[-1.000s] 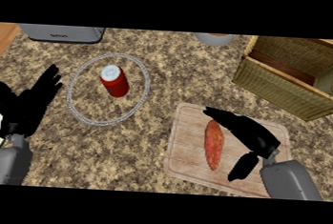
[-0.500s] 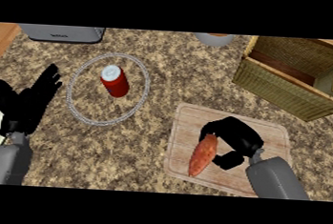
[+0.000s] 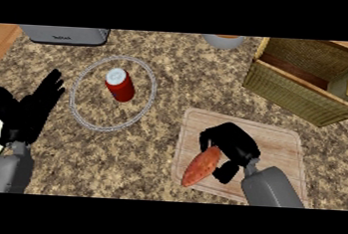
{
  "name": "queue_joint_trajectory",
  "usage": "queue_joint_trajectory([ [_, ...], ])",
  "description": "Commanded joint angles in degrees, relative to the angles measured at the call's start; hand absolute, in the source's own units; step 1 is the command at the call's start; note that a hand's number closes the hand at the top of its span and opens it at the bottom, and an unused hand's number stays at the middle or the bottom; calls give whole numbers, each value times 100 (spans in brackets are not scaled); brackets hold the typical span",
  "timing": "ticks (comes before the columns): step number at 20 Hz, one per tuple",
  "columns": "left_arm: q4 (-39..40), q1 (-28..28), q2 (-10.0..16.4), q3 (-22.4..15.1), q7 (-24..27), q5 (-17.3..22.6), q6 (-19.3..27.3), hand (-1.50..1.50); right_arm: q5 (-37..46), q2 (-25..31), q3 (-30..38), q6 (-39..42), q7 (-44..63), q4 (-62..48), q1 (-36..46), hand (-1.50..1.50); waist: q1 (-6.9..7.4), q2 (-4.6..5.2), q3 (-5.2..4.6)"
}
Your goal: Pick the sweet potato from the cutting board and place it in the basket
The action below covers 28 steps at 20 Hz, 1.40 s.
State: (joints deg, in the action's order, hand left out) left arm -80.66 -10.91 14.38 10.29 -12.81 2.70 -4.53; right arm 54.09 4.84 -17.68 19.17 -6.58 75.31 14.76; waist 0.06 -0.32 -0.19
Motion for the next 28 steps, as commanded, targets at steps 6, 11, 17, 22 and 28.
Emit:
queue_joint_trajectory([
  [6, 180, -206, -88, -189, 54, -117, -34, 0, -761, -476, -971, -1398, 4270, 449, 659, 150, 218, 37, 11],
  [11, 208, -423, 18, -81, 28, -41, -77, 0, -1702, -481, -1864, -3266, 5163, 1160, 987, 150, 285, 29, 22],
  [17, 221, -343, -41, -108, -148, -44, -35, 0, -1123, -483, -2302, -4335, 6548, 1817, 2647, 150, 181, -12, 7],
  [22, 189, -261, 3, -55, -88, -18, -74, 0, -376, -483, -2207, -4439, 8151, 1662, 3781, 150, 146, -31, 7],
  [28, 208, -392, -60, -65, -129, -82, 63, 0, -301, -481, -1195, -3495, 8360, 1241, 4926, 150, 64, 3, 9],
])
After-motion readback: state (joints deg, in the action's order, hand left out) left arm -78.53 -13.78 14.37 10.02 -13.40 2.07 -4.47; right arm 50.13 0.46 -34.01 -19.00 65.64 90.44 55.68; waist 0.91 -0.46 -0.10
